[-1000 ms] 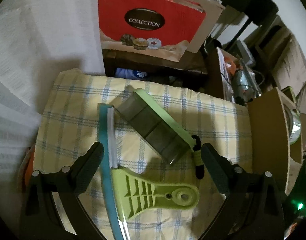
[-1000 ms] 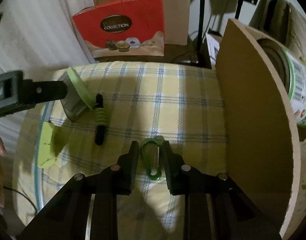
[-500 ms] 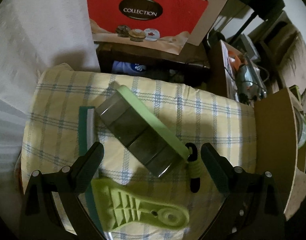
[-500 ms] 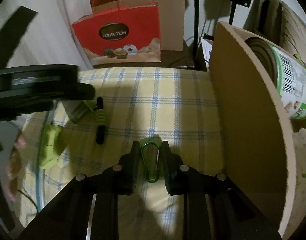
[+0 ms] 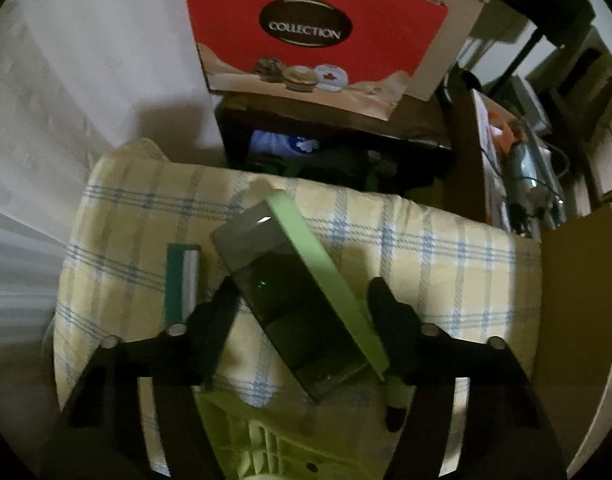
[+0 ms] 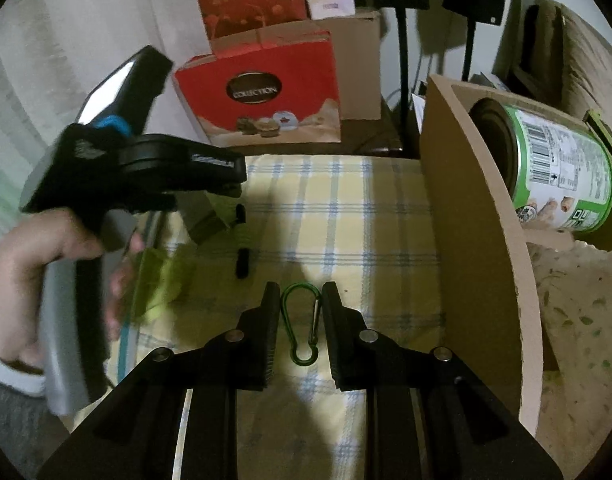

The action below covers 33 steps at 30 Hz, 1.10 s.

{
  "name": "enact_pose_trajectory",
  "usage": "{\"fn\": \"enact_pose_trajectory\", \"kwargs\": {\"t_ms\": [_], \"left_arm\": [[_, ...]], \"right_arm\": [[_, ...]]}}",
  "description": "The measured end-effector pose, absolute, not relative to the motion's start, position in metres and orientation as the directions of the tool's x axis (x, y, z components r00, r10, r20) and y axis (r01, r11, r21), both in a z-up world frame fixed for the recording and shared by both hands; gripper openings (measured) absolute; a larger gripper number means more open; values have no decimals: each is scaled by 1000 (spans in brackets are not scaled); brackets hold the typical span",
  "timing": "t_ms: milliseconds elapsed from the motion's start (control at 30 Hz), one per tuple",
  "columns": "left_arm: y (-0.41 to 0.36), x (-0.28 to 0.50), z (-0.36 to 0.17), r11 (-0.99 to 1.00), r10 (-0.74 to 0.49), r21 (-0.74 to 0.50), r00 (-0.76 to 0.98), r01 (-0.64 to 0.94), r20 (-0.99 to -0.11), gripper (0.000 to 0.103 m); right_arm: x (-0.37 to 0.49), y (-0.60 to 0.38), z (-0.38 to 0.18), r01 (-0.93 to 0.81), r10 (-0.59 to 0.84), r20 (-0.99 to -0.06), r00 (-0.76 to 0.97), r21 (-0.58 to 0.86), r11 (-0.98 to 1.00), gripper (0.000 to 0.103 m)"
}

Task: Organize objects
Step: 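Grasp the green carabiner with the right gripper while the left gripper reaches the grey container, then grasp the clear grey container with lime lid in the left gripper and lift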

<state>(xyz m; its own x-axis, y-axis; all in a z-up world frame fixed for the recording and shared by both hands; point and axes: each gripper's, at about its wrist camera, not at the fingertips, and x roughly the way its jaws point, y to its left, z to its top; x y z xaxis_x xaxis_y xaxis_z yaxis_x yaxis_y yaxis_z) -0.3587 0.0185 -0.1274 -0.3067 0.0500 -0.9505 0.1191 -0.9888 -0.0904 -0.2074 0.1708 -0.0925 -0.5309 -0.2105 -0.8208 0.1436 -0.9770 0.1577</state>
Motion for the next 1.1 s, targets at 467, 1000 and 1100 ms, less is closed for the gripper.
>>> {"fn": "enact_pose_trajectory", "kwargs": {"t_ms": [467,1000,1100], "left_arm": [[7,-336,-97,-971,189,-232,-396,64,-899,41],[49,-270,21,-931,365,-320,-488,-176,-793,41],[64,-258,40,-918,396,-325,-493,-227,-775,41]], "right_arm": [[-195,184,-76,155,-236,-802,-549,180,-971,20],[-155,222,-13,147,-242,-741,-627,193,-970,20],[-147,237,-4,127,-228,-735,-639,191,-973,20]]}}
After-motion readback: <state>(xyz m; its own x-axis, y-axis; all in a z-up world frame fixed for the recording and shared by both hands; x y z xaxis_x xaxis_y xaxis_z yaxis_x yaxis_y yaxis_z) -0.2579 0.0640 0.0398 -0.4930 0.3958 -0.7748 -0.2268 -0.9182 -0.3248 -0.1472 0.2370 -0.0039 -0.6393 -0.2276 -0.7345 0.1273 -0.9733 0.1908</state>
